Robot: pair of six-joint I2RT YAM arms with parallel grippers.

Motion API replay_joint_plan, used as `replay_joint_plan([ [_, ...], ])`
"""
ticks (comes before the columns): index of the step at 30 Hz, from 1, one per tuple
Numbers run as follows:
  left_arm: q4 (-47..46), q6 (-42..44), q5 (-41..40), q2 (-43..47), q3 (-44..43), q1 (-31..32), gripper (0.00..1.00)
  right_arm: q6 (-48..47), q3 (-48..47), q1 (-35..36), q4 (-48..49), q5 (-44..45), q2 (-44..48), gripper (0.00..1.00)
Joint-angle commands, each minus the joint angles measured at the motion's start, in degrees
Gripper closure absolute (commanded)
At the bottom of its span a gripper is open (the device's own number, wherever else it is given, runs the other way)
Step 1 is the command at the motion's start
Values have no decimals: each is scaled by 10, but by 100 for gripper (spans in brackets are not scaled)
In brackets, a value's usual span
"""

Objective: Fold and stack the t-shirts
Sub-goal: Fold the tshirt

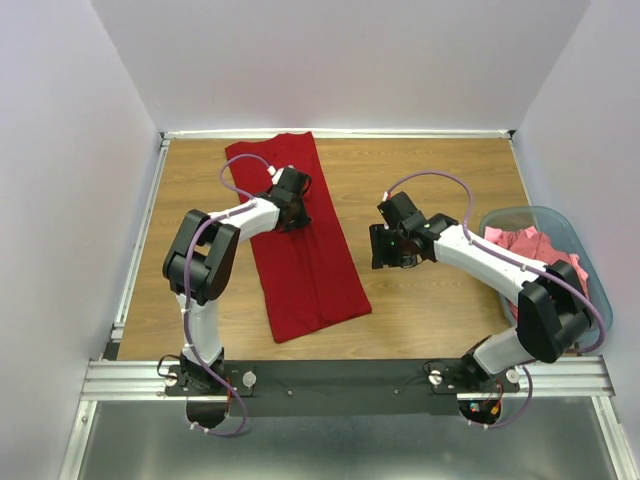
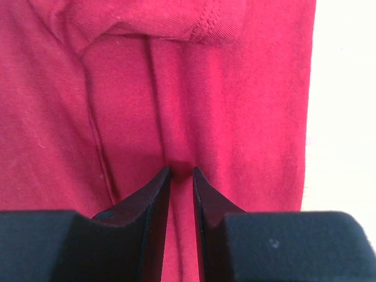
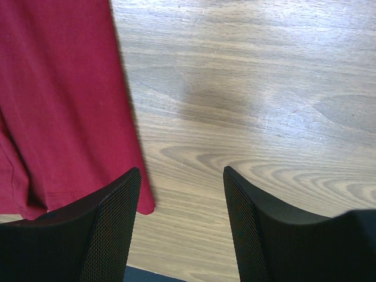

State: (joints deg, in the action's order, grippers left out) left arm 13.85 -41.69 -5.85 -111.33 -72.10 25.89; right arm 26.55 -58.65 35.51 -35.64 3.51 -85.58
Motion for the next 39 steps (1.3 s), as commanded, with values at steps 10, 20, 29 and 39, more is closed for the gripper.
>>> replay_joint_plan([
  [10,19,-9,-36,-17,-15,0,77,6,12,-4,7,4,12,34],
  [20,43,-8,-54,22,-13,0,100,6,14,-4,7,0,17,34],
  [29,74,-8,-82,50,3,0,100,-3,11,-4,12,-22,7,34],
  [39,82,-16,-62,109,49,2,45,-13,7,-4,26,-78,-4,34],
])
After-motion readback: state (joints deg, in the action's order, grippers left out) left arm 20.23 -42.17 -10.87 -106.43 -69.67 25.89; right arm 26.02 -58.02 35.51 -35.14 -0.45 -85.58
